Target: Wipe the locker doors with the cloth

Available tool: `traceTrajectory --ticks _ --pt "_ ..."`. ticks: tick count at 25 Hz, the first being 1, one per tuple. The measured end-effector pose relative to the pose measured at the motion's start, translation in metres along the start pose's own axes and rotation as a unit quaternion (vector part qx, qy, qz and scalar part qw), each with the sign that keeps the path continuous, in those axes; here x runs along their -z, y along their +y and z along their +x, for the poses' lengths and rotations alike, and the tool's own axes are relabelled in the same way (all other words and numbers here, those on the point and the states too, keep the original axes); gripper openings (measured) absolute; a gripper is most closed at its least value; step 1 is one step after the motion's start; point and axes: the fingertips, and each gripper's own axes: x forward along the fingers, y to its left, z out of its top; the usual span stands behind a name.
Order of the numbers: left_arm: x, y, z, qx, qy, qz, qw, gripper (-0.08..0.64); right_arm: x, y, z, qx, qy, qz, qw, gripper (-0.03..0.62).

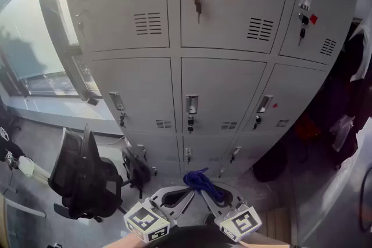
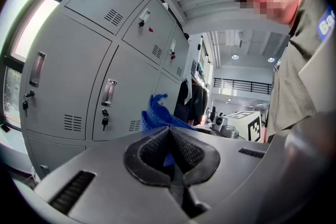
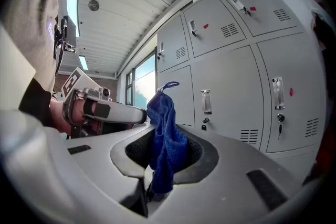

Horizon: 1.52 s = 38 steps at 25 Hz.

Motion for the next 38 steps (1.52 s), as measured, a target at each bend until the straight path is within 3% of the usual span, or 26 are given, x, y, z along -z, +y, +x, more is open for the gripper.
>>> traceTrajectory --ticks 16,23,30,33,38 --pt "0.0 0.001 0.01 -0.007 -0.002 -0.003 1.0 0.008 -0.001 -0.009 0.001 -0.015 -0.001 0.023 1.0 0.08" --pt "-0.012 -0.008 0.025 0.002 -0.007 -0.008 0.9999 0.008 -0.017 -0.043 -0.012 0.005 -0.017 0.037 0.999 0.08" --pt "-0.021 -0.028 0.059 0.033 -0.003 0.007 0.9994 0.008 -0.077 -0.137 -0.043 0.063 -0.057 0.046 0.995 0.08" --pt "-0.023 -0.033 0.072 0.04 0.002 0.012 0.9991 0.008 -0.12 -0.177 -0.051 0.066 -0.078 0.046 0.994 0.08" --pt "-0.061 -0.042 0.098 0.053 -0.012 0.031 0.9981 0.008 -0.195 -0.218 -0.062 0.047 -0.098 0.022 0.994 0.08"
